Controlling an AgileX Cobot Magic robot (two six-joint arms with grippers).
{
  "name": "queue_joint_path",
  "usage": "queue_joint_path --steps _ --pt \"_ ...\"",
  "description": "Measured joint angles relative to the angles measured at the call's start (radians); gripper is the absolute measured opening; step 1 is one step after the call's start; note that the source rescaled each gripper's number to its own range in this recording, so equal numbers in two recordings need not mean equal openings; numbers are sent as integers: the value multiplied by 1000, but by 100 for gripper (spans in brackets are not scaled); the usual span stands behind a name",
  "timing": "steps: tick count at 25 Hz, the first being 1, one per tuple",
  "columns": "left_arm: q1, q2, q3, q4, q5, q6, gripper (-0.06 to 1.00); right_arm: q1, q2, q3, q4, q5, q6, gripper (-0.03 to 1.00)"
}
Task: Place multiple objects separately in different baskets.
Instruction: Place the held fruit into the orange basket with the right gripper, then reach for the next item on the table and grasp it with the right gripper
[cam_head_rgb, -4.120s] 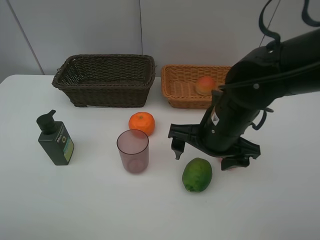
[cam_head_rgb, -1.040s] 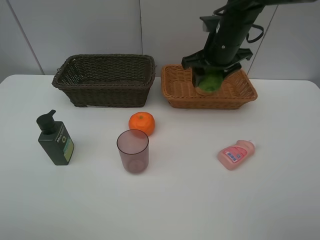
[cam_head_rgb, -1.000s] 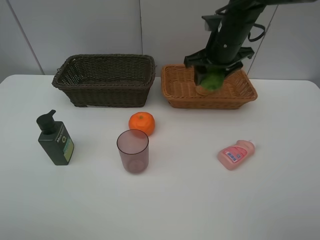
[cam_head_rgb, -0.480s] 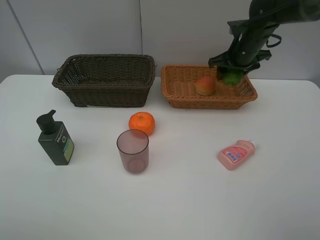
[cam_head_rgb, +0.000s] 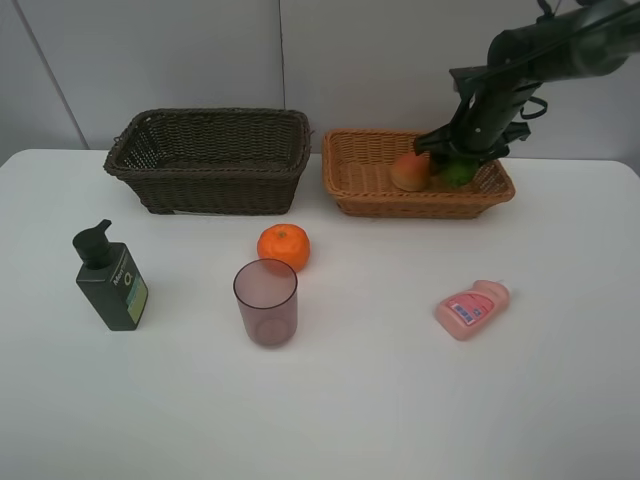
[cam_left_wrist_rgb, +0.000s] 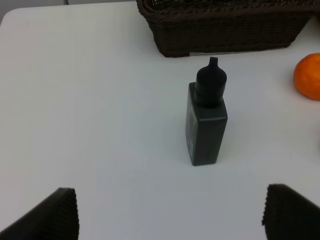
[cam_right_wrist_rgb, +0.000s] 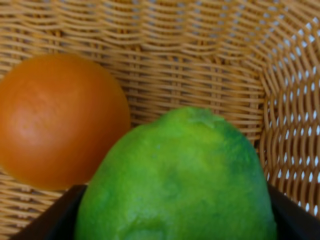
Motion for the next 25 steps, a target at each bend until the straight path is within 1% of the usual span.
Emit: queue_joint_path --steps 1,3,4,5,7,9,10,14,16,20,25 --pt "0 0 0 0 0 0 96 0 1 0 0 -3 0 28" --pt "0 0 0 0 0 0 96 0 1 0 0 -7 0 53" --pt "0 0 0 0 0 0 96 0 1 0 0 -11 0 68" --pt "0 0 0 0 0 0 96 0 1 0 0 -12 0 80" --pt "0 0 0 0 0 0 96 0 1 0 0 -12 0 91" --pt "0 0 0 0 0 0 96 0 -6 0 9 -10 0 96" --pt "0 0 0 0 0 0 96 0 -15 0 14 -2 0 97" --pt "0 0 0 0 0 0 96 0 -87 1 72 55 3 97" --pt "0 0 0 0 0 0 96 0 -132 17 91 82 26 97" --pt "0 0 0 0 0 0 96 11 -235 118 94 117 150 97" --pt "0 0 0 0 0 0 96 42 -360 322 59 128 398 97"
